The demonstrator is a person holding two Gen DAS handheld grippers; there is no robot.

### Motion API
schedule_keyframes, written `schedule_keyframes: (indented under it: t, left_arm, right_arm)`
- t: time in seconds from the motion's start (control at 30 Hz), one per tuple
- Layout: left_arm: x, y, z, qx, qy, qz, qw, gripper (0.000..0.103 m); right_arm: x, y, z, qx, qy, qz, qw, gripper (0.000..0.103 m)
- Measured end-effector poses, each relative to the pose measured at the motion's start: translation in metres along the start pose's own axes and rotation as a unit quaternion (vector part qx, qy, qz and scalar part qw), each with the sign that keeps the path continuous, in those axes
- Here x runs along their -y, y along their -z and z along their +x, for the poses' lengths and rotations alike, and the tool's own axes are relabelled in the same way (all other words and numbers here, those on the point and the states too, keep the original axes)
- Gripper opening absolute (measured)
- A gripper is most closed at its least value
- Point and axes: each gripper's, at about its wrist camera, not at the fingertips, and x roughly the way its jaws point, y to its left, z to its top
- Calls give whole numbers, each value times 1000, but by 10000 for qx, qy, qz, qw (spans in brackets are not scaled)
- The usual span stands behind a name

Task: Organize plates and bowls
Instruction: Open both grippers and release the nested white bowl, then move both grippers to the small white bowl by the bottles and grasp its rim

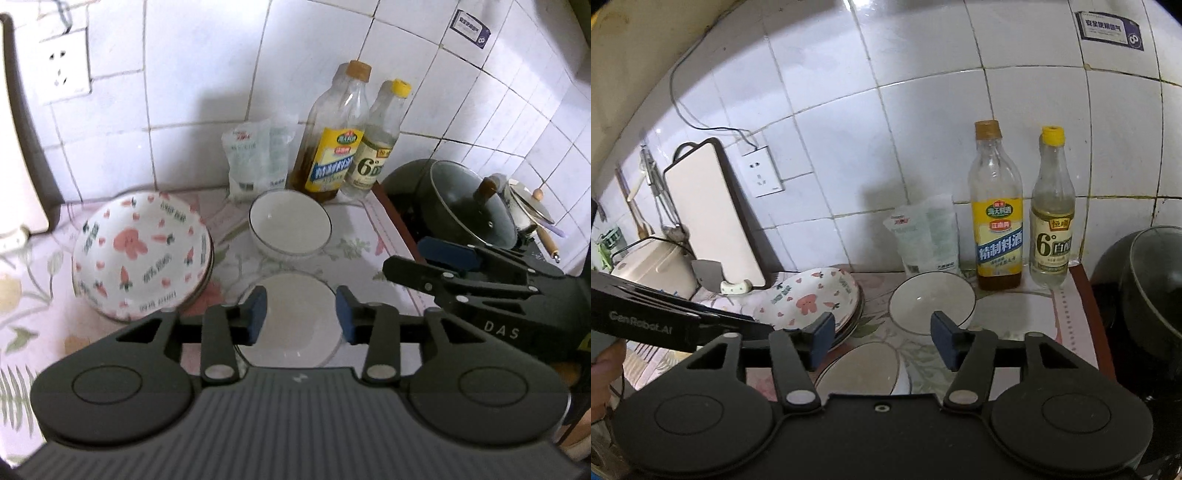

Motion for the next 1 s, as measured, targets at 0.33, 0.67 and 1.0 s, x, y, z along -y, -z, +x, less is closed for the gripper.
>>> schedule_keyframes:
  t: [0.33,0.67,1.0]
  left_arm:
    - [-14,-31,64,17,-286,-149,9995,50]
    - [-37,-41,135,-184,-129,-399,9990,49]
    - [-33,-53,190,-553,-318,-67,9979,44]
  right_arm:
    - [61,-10,71,-563,-143,874,9945,64]
    - [101,-8,135,-997,-134,1412,9849,64]
    - [124,3,178,-1156,6,1713,9784,63]
